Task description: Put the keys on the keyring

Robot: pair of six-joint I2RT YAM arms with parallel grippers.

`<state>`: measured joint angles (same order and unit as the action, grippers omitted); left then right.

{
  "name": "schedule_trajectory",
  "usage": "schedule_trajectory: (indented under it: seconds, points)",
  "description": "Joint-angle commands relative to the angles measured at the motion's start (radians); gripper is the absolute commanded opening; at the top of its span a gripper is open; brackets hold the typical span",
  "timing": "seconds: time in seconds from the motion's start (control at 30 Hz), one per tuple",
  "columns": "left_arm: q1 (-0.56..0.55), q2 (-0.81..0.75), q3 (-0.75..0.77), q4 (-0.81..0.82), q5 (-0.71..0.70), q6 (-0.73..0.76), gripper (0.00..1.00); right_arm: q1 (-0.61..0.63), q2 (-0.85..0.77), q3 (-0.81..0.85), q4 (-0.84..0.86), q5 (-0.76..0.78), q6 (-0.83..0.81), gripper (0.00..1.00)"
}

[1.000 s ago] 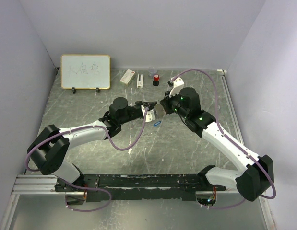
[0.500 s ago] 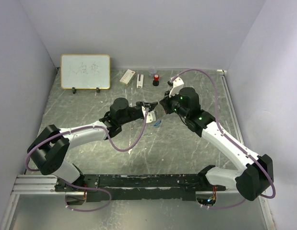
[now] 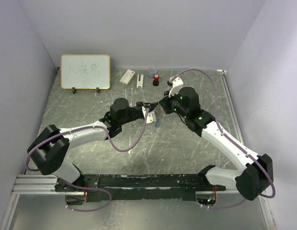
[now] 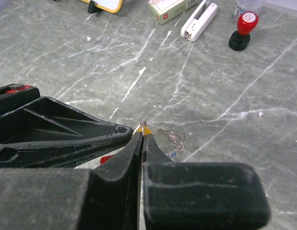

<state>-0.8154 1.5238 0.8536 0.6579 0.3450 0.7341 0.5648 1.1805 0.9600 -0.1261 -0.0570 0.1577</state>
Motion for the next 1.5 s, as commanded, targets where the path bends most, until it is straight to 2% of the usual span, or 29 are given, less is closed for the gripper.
schedule_trajectory:
  seconds: [0.0,1.47]
  points:
    - [-0.008,-0.012,0.026,0.019,0.011,0.015,0.07,-0.002,-0.004,0.027,0.018,-0.016,0.005,0.00]
    - [-0.010,0.009,0.023,0.049,-0.041,0.039,0.07,-0.001,-0.030,0.025,-0.013,-0.039,-0.003,0.00]
